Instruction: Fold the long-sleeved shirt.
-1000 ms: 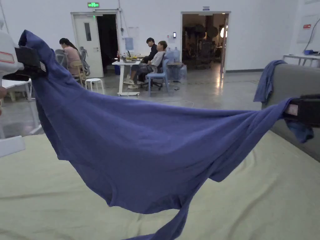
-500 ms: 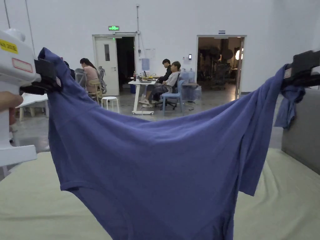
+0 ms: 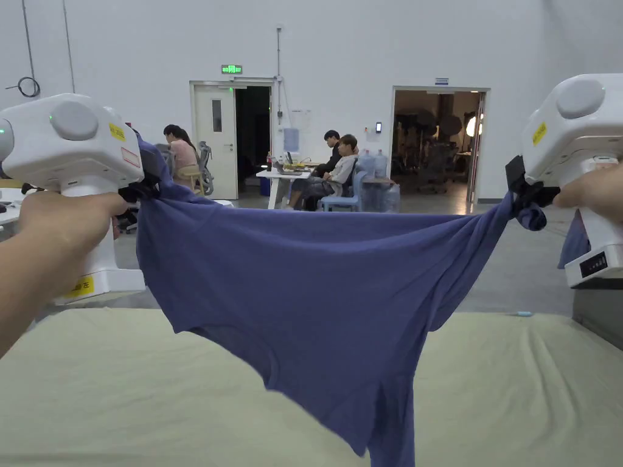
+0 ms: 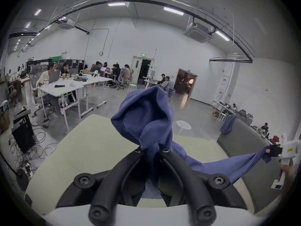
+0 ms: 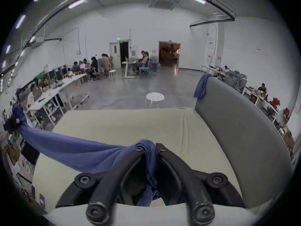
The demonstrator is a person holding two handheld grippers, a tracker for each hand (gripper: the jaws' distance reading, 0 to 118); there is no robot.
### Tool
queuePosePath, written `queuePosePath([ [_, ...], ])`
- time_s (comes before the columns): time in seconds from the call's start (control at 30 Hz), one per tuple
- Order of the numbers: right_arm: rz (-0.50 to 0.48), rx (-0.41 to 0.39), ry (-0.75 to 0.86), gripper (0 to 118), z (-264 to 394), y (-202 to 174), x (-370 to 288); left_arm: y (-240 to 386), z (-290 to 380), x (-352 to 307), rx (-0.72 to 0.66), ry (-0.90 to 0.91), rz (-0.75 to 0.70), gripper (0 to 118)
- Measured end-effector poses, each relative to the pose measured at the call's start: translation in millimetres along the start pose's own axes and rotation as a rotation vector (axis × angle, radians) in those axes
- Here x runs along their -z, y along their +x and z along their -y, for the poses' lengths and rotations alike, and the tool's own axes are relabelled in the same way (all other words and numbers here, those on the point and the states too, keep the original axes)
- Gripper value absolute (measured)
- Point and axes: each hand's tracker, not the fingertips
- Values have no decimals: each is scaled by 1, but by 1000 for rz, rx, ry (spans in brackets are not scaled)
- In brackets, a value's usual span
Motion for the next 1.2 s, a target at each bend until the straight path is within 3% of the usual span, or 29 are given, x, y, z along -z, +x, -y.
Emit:
queuePosePath([
  [0.13,26,-82,-136,5,54,-22,60,-4,53,47,57,-86,-41,8],
  [0.23,13,-131,-265,5,130,-34,117,-31,116,99,61,-237,-71,8],
  [0.47,-87,-129,-503,5,326,-28,186,-88,286,107,81,-515,-109,8],
  [0.77,-172,-101,-472,5,478,25,51,-135,374,-55,105,-645,-46,8],
  [0.97,-180,-213,-476,5,546,29,-42,-134,428,-172,110,-722,-22,8],
  [1.2,-184,-247,-542,5,627,33,-92,-156,496,-235,87,-827,-22,8],
])
